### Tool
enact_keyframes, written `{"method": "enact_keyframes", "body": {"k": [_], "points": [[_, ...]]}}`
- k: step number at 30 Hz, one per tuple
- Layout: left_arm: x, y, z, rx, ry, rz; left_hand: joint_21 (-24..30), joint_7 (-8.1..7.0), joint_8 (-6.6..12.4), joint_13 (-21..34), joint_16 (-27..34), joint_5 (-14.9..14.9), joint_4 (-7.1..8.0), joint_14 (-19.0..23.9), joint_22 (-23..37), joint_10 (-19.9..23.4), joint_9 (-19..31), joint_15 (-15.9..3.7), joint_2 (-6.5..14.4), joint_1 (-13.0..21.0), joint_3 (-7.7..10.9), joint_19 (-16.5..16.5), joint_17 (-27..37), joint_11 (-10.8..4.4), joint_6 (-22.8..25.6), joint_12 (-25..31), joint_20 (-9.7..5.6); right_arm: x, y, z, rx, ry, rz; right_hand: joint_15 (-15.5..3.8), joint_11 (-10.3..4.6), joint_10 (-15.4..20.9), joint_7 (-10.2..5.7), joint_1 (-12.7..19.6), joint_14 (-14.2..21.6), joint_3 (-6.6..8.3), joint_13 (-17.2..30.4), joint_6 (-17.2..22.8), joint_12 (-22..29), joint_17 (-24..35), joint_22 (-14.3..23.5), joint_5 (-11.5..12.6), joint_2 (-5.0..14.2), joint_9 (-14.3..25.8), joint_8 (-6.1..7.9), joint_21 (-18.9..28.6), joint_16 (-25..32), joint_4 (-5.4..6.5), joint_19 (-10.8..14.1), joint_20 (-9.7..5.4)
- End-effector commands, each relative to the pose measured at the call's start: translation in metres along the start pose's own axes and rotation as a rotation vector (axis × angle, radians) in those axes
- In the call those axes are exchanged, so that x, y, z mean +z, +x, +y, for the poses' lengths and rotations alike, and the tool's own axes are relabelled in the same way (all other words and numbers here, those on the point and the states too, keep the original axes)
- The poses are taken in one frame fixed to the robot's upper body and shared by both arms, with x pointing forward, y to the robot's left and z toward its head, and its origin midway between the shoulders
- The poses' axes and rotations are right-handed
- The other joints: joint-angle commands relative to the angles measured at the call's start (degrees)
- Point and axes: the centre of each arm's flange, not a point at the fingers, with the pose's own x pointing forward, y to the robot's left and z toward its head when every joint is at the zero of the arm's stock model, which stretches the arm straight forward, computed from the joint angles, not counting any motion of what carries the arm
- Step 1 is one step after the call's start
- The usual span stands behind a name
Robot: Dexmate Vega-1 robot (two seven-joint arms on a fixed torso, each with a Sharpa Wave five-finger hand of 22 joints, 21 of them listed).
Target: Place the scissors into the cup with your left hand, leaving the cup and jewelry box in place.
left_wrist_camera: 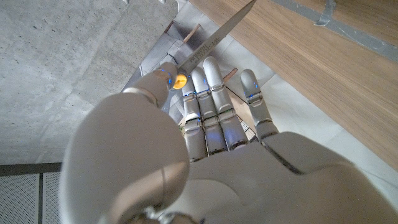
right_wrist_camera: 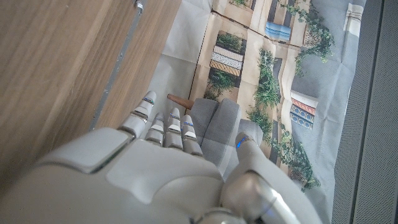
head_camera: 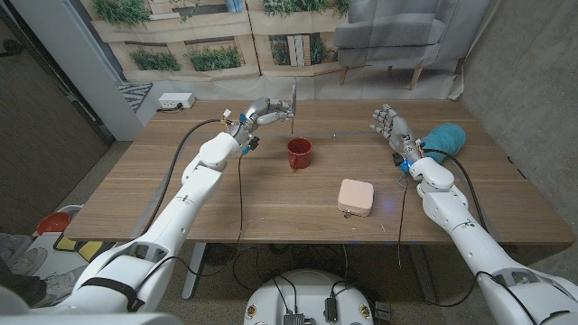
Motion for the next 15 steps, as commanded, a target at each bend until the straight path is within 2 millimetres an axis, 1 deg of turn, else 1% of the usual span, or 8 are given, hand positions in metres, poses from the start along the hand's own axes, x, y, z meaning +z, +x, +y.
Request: {"method": "enact_keyframes", "body": {"k": [1,15], "points": [[-0.0041,0.0045,-0.0112,-0.049,-0.059,0.014,-0.4,2.30,6.80,0.2,-0.3,0.4,-0.05,0.7,0.0,1.6,13.4,-1.35,0.4,0.3,-0.24,-0.1,0.4,-1.12,8.5,0.0,-0.24,-0.0005,-0.0017,-0.0005,-0.005,0.001,-0.002,0.21,-0.13,0.7,0.08,-0.1,0.6,0.20,0.1,0.2,-0.3,0.0,0.3,0.4,-0.11,0.2,-0.18,0.0,0.0,-0.25,0.5,0.03],[-0.0125,0.0058,-0.0193,-0.091,-0.090,0.056,-0.4,2.30,6.60,0.0,-0.6,0.4,-0.20,1.1,0.0,2.2,13.1,-1.45,0.3,0.6,-0.39,-0.2,0.3,-1.31,8.9,-0.3,-0.04,-0.0016,0.0000,-0.0019,-0.006,0.004,-0.001,0.24,-0.15,0.7,0.04,-0.3,0.6,0.17,0.1,0.2,-0.3,0.1,0.3,0.4,-0.16,0.2,-0.18,0.0,0.0,-0.26,0.5,-0.01]]}}
